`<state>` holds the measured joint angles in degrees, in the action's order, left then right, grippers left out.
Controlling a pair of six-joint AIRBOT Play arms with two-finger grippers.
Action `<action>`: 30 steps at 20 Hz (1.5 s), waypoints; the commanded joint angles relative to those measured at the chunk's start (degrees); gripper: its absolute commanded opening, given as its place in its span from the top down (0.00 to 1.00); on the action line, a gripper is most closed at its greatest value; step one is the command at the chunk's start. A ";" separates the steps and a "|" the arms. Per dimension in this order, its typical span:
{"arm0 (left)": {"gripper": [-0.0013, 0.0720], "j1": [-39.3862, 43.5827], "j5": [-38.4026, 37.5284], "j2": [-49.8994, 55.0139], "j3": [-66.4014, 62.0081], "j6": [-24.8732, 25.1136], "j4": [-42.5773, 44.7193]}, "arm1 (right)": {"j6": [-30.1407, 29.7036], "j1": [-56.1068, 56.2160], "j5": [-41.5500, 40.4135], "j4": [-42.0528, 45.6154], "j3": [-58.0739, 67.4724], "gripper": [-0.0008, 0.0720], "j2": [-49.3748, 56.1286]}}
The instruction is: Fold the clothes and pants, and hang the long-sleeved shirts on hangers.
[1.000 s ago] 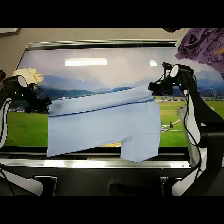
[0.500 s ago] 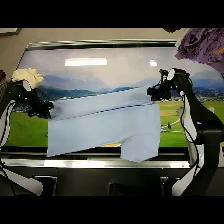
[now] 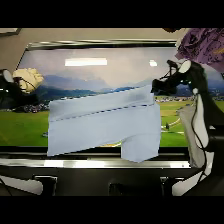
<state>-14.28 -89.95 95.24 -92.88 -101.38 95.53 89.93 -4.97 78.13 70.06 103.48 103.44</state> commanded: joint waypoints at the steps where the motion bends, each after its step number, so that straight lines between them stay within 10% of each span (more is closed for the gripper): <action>1: 0.04 -6.21 -0.63 -11.32 9.20 1.07 -0.72 | -7.76 -10.16 7.91 -10.38 -5.18 0.37 -7.96; 11: 0.06 -15.26 7.96 -37.05 49.29 2.58 -12.09 | -21.14 -24.04 3.87 -16.83 -58.88 0.33 -27.12; 27: 0.06 -15.28 8.55 -36.87 49.24 2.58 -12.00 | -21.84 -24.00 0.00 -16.31 -74.29 0.35 -27.12; 30: 0.06 -15.28 8.55 -36.87 49.24 2.36 -12.02 | -22.75 -24.00 -2.82 -19.71 -75.30 0.49 -27.12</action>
<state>-29.52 -81.43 58.41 -43.66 -98.80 83.53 68.05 -28.99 79.13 53.01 29.69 76.34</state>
